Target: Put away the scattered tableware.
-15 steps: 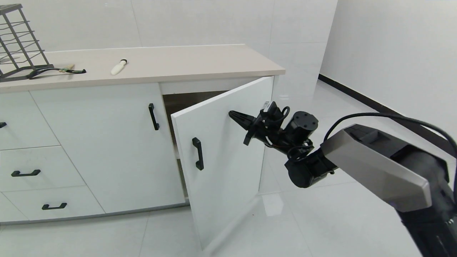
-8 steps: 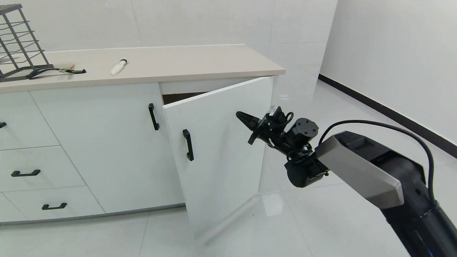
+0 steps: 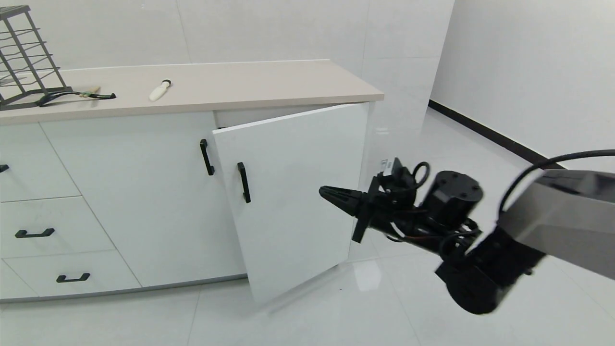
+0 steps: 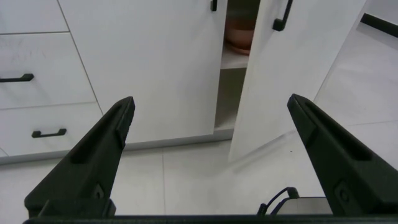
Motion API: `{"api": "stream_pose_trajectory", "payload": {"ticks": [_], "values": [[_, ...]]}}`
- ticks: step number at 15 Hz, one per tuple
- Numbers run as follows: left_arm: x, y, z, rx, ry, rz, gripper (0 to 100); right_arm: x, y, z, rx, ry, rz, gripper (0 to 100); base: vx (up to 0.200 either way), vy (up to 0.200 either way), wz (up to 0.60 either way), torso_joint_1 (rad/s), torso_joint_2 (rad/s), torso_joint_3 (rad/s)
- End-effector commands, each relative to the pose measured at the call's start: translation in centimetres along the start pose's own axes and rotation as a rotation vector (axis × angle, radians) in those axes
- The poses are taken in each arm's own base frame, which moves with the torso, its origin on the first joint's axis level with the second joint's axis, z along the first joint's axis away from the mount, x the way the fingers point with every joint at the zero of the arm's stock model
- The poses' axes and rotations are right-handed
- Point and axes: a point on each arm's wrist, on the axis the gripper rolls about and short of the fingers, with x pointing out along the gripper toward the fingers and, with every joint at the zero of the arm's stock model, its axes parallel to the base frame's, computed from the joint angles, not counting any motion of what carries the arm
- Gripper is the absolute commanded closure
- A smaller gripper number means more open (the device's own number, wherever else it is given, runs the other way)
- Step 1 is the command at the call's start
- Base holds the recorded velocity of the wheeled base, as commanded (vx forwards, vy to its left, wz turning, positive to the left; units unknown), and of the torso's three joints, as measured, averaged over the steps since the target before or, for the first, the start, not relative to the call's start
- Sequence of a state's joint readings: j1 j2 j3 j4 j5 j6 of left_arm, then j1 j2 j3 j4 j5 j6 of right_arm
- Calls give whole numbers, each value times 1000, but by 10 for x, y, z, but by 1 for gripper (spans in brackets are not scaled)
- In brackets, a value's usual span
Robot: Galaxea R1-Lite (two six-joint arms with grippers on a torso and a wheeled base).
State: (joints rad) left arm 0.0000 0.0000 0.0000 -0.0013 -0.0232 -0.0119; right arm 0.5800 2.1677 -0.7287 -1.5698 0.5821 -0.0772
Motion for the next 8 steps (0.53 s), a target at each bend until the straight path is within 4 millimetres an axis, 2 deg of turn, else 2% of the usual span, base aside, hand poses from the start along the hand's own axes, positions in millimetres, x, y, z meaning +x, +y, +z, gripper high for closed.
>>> {"api": "stream_pose_trajectory", "payload": {"ticks": [1,2,3,4,6,8], "values": [[0,0,0,0,0,0,0,-113,87,102,-40,-109,28,100,0,0,0,0,0,0],[0,0,0,0,0,0,0,-155,91,111,-66,-119,-71,100,0,0,0,0,0,0],[0,0,0,0,0,0,0,-182,95,113,-94,-122,-146,100,0,0,0,0,0,0],[0,0,0,1,0,0,0,-213,103,125,-176,-172,-230,100,0,0,0,0,0,0],[0,0,0,1,0,0,0,-255,133,148,-314,-265,-361,100,0,0,0,0,0,0],[0,0,0,3,0,0,0,-281,167,149,-381,-306,-400,100,0,0,0,0,0,0]]}}
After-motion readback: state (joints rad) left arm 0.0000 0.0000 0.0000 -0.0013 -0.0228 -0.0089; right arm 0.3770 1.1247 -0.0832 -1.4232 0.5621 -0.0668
